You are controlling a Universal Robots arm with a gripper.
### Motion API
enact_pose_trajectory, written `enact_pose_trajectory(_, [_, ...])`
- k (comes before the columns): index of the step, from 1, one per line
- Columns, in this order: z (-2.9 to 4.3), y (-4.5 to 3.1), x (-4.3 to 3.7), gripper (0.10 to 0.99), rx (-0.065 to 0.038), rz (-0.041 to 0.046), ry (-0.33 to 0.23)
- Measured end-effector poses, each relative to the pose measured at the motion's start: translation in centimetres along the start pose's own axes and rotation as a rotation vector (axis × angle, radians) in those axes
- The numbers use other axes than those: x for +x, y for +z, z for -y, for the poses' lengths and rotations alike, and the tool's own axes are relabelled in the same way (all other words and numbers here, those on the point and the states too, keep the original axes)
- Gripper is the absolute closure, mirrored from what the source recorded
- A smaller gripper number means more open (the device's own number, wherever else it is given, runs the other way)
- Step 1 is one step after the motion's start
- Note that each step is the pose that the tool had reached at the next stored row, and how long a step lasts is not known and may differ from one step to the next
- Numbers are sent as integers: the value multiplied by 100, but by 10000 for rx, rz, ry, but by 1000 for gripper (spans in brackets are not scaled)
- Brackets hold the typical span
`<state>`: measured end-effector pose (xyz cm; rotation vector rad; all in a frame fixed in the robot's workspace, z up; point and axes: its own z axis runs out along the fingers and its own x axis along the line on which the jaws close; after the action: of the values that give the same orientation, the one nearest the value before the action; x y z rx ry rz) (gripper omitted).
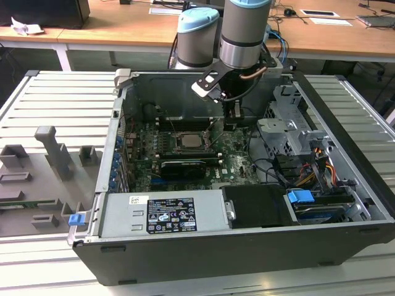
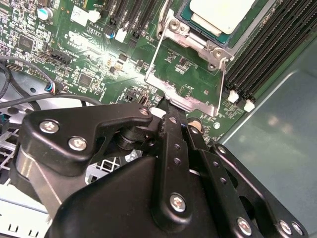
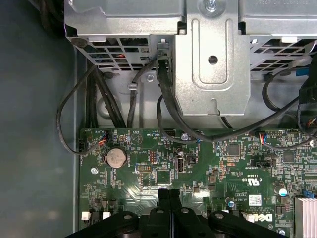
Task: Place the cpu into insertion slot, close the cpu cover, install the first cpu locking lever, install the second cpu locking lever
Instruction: 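Close the cpu cover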
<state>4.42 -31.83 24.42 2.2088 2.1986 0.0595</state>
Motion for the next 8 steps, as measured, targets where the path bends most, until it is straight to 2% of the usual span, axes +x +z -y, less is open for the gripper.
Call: enact_pose_trajectory(8, [18,-1,0,980,0,0,0])
